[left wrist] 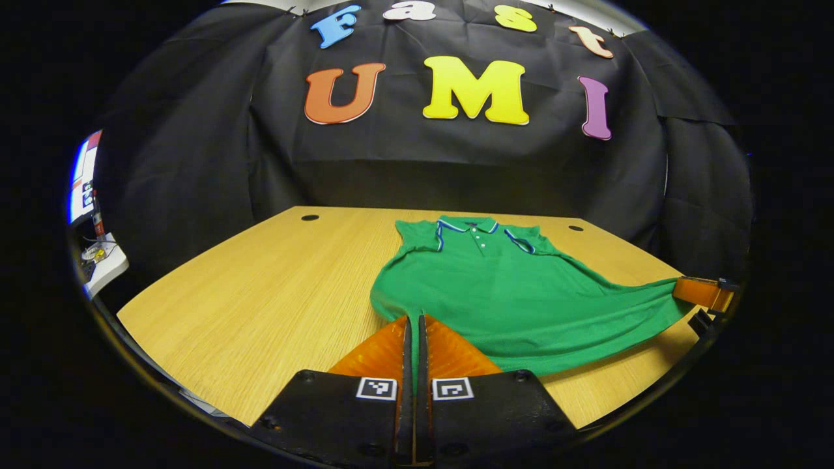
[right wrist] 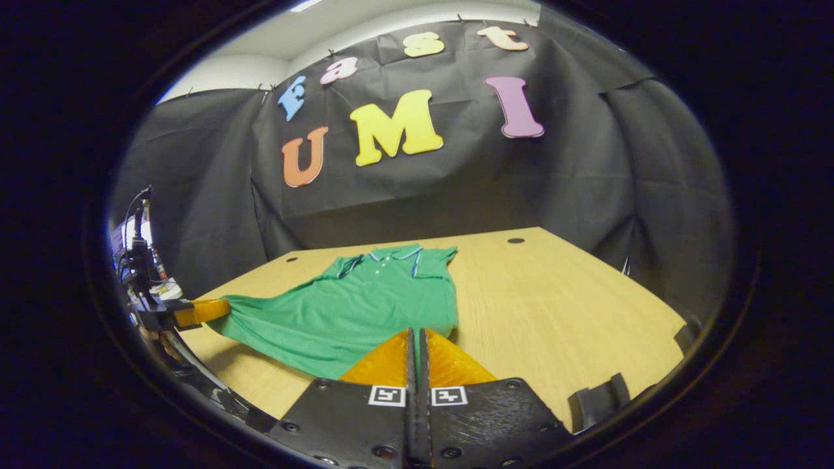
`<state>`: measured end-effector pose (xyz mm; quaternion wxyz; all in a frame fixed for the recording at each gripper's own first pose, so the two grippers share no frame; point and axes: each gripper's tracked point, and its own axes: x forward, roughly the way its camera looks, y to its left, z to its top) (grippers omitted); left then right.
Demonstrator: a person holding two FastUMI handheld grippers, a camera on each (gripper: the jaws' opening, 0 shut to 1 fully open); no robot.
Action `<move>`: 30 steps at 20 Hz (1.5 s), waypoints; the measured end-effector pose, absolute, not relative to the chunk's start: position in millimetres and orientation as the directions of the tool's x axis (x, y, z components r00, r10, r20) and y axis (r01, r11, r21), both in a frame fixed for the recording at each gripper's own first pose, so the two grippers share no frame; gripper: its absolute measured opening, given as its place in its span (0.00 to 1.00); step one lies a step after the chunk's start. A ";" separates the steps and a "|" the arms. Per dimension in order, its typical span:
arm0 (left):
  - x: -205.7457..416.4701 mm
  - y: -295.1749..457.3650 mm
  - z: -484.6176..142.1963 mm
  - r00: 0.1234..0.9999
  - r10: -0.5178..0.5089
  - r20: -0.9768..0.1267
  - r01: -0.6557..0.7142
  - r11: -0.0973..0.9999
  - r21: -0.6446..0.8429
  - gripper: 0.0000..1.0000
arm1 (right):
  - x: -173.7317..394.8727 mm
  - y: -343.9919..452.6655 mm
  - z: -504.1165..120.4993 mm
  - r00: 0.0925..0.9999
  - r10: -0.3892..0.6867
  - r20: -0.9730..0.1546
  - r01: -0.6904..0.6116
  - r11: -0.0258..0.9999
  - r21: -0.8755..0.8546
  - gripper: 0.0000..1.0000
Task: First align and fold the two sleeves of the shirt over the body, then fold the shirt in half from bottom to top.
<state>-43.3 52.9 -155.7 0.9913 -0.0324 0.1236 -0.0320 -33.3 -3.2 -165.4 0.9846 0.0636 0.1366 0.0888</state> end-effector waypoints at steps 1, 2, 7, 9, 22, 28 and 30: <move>-37.6 52.5 -143.8 0.973 -0.069 -0.218 0.056 0.996 -0.065 0.07 | -28.3 -6.2 -158.8 0.951 0.188 -0.246 -0.158 0.978 0.137 0.00; -31.3 50.4 -131.9 0.979 -0.070 -0.190 0.059 0.996 -0.062 0.07 | -24.2 -8.5 -152.2 0.956 0.186 -0.227 -0.159 0.979 0.131 0.00; 0.3 44.2 -99.9 0.991 -0.069 -0.113 0.062 0.996 -0.069 0.07 | 14.3 -16.4 -128.4 0.969 0.176 -0.176 -0.156 0.981 0.119 0.00; 16.9 43.4 -91.5 0.992 -0.070 -0.107 0.062 0.995 -0.083 0.07 | 37.5 -13.7 -119.3 0.970 0.177 -0.164 -0.163 0.982 0.095 0.00; 205.7 43.6 -59.5 0.997 -0.018 -0.069 0.014 0.997 -0.072 0.07 | 247.5 33.6 -77.8 0.964 0.210 -0.164 -0.212 0.977 0.002 0.00; 295.5 52.0 -59.1 0.996 0.015 -0.086 -0.019 0.999 -0.050 0.07 | 357.4 32.5 -87.1 0.973 0.133 -0.189 -0.143 0.989 -0.039 0.00; 324.2 58.6 -70.7 0.995 0.024 -0.101 -0.030 0.998 -0.061 0.07 | 394.8 24.0 -93.4 0.977 0.076 -0.200 -0.085 0.996 -0.036 0.00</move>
